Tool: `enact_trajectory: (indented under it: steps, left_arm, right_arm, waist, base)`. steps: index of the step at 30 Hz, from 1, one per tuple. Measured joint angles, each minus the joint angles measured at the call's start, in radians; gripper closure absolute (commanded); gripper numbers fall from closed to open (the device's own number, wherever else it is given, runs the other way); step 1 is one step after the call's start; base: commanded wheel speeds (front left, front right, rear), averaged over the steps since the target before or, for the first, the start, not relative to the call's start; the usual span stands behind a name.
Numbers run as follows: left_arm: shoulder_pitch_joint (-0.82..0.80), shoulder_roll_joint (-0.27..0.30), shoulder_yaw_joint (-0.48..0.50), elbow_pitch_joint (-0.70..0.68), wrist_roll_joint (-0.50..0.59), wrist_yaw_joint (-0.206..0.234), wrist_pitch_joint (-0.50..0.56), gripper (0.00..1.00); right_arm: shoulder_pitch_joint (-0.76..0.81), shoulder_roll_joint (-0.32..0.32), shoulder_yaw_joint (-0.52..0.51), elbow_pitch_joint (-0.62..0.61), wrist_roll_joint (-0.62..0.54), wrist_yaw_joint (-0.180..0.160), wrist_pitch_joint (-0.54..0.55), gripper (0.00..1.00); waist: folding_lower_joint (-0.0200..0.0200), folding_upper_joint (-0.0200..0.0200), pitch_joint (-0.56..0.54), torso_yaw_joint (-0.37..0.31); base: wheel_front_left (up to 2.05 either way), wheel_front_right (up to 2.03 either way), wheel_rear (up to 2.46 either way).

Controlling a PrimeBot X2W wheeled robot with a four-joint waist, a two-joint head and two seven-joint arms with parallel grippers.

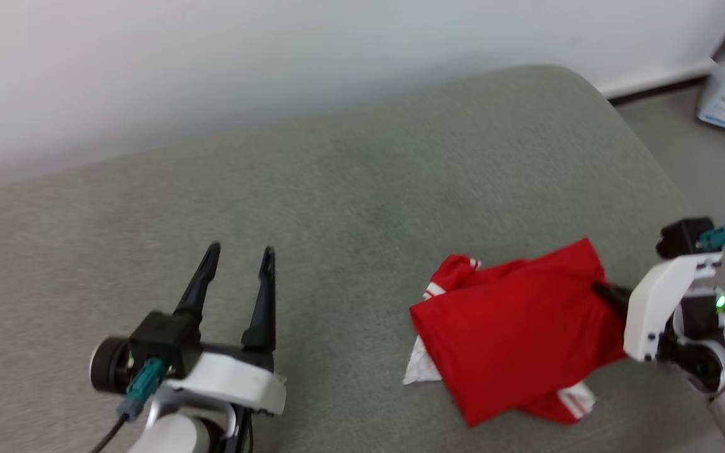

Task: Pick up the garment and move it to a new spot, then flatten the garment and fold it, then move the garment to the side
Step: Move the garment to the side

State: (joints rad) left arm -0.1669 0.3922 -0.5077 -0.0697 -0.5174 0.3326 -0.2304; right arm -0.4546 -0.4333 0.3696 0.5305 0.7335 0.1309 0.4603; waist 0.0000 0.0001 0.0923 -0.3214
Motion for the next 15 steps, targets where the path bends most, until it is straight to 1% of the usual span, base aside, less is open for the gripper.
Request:
enact_trajectory:
  steps: [3, 4, 5, 8, 12, 15]
  left_arm:
    - [-0.066, 0.009, -0.016, -0.014, 0.027, -0.013, 0.030, 0.00]
    - [-0.111, 0.017, -0.027, -0.021, 0.048, -0.026, 0.049, 0.00]
    - [-0.135, 0.022, -0.033, -0.026, 0.056, -0.030, 0.061, 0.00]
    - [-0.206, 0.029, -0.045, -0.035, 0.084, -0.043, 0.087, 0.00]
    - [-0.283, 0.034, -0.063, -0.052, 0.117, -0.060, 0.117, 0.00]
    - [-0.325, 0.038, -0.071, -0.064, 0.137, -0.062, 0.136, 0.00]
  right_arm:
    - [-0.073, 0.013, -0.008, 0.053, -0.035, 0.000, -0.061, 1.00]
    - [-0.127, 0.015, -0.013, 0.092, -0.063, 0.000, -0.106, 1.00]
    - [-0.155, 0.014, -0.026, 0.115, -0.068, 0.000, -0.126, 1.00]
    - [-0.235, -0.003, -0.068, 0.191, -0.094, 0.000, -0.197, 1.00]
    - [-0.331, -0.026, -0.155, 0.292, -0.104, 0.000, -0.300, 1.00]
    - [-0.390, -0.055, -0.231, 0.377, -0.109, 0.000, -0.366, 1.00]
  waist:
    - [0.0001, 0.0000, 0.060, -0.043]
    - [0.0001, 0.0000, 0.108, -0.062]
    - [0.0000, 0.0000, 0.133, -0.069]
    - [0.0001, 0.0000, 0.213, -0.082]
    - [0.0002, 0.0000, 0.314, -0.086]
    - [0.0002, 0.0000, 0.383, -0.082]
  base:
    - [0.00, 0.00, 0.00]
    - [0.00, 0.00, 0.00]
    - [0.00, 0.00, 0.00]
    - [0.00, 0.00, 0.00]
    - [0.00, 0.00, 0.00]
    - [0.00, 0.00, 0.00]
